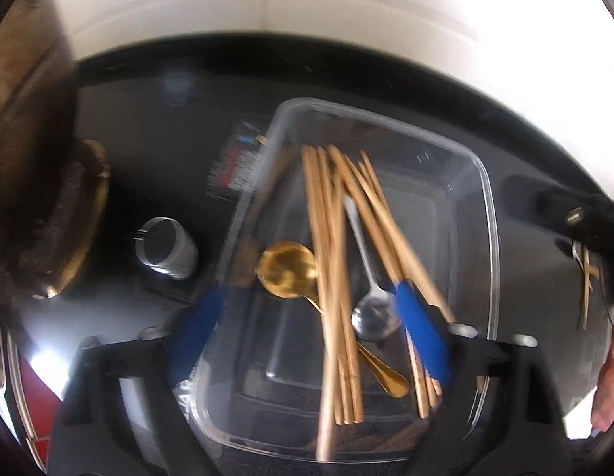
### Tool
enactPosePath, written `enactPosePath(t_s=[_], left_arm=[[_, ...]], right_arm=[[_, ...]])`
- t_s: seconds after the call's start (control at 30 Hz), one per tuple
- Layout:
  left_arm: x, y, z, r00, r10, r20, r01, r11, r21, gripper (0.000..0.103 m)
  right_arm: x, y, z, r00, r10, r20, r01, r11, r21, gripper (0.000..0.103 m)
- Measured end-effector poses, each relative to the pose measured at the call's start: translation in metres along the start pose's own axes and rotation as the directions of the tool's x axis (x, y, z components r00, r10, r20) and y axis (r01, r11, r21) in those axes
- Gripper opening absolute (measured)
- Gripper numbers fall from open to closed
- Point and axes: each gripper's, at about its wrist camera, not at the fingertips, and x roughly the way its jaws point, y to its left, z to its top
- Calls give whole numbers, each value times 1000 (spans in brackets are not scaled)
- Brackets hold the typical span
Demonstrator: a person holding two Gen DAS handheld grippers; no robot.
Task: Organize utensils
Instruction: 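Open both tools to drop the chopsticks into the container, then move both open tools back to the spatula and spoon on the tray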
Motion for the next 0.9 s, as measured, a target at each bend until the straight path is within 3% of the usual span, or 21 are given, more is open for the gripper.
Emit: enactPosePath(t_s=[0.17,0.37,0.67,0.9], left_arm=[[-7,0,-5,1000,15,-9,-15,1000,-24,87],[-12,-32,-13,1000,9,-8,-9,1000,-6,87],[-18,-141,-16,999,-49,4,48,989,141,87],[-14,-253,-30,993,-118,-19,119,952,281,87]], right_arm=[[-19,-21,-1,1000,-6,24,5,999,36,73],[-39,-53,-14,1000,-29,14,28,998,57,73],[-95,-131,-40,993,-101,58,96,992,81,73],[-144,-219,-74,980,-184,74,173,975,137,73]])
